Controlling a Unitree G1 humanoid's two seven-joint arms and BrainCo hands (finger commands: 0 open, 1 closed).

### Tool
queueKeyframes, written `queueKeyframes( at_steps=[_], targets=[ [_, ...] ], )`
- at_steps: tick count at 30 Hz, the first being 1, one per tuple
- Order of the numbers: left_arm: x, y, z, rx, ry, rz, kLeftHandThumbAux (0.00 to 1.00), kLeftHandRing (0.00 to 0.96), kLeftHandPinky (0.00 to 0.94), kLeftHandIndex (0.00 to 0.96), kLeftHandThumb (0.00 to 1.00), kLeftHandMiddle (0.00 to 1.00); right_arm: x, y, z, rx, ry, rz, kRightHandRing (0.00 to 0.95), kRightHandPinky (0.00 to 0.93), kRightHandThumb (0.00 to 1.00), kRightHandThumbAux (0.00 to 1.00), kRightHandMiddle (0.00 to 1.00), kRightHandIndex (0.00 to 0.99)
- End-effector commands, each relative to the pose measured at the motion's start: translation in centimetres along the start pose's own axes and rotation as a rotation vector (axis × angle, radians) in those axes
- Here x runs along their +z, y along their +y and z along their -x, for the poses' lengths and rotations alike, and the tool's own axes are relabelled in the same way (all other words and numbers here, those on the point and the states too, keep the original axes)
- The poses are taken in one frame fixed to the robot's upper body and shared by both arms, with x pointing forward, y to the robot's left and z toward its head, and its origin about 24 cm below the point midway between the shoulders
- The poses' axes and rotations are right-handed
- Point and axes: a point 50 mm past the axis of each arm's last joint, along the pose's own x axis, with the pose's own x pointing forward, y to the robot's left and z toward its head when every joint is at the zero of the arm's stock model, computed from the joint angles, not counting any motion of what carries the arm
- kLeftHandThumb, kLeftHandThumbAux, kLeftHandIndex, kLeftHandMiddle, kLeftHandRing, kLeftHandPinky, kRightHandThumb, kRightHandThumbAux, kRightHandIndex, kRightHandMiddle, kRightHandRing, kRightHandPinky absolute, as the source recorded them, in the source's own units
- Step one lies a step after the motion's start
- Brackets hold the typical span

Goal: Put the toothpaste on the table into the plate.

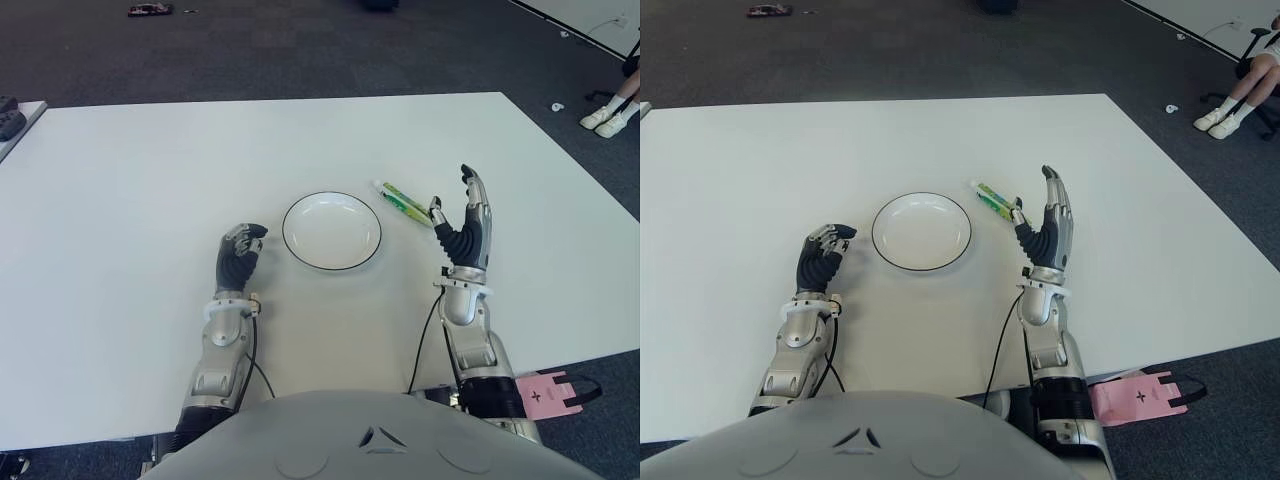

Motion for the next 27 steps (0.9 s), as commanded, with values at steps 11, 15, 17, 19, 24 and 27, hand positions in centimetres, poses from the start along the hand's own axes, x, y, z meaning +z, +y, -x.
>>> queueKeyframes(
  at_steps=[11,15,17,19,24,27],
  targets=[
    [-0.9,-0.4,0.3,0.007,0.061,0.001,0.722,0.341,0.253,0.416,0.709,0.4,-0.9,-0.7,-4.2,0.122,0.006,0.082,0.042,0.115,0.514,0.424,0.012,0.0],
    [-0.9,-0.4,0.3,0.009,0.059,0.002,0.721,0.344,0.267,0.417,0.709,0.401,-0.7,-0.8,-4.9,0.149,0.014,0.08,0.03,0.116,0.531,0.414,0.002,0.0],
    [-0.9,-0.4,0.3,0.009,0.057,0.003,0.721,0.346,0.278,0.417,0.709,0.401,-0.6,-0.8,-5.3,0.168,0.021,0.08,0.023,0.109,0.542,0.41,0.001,0.0],
    [-0.9,-0.3,0.3,0.008,0.053,0.004,0.722,0.347,0.267,0.417,0.709,0.403,-0.4,-0.8,-6.0,0.191,0.029,0.083,0.013,0.1,0.563,0.399,0.0,0.0],
    [-0.9,-0.4,0.3,0.006,0.045,0.003,0.722,0.345,0.246,0.416,0.71,0.409,-0.8,-0.4,-8.0,0.243,0.053,0.115,0.003,0.104,0.591,0.374,0.0,0.0],
    [-0.9,-0.4,0.4,0.007,0.045,0.002,0.722,0.343,0.261,0.416,0.709,0.406,-1.2,-0.2,-8.7,0.276,0.059,0.141,0.003,0.11,0.597,0.362,0.0,0.0]
  ],
)
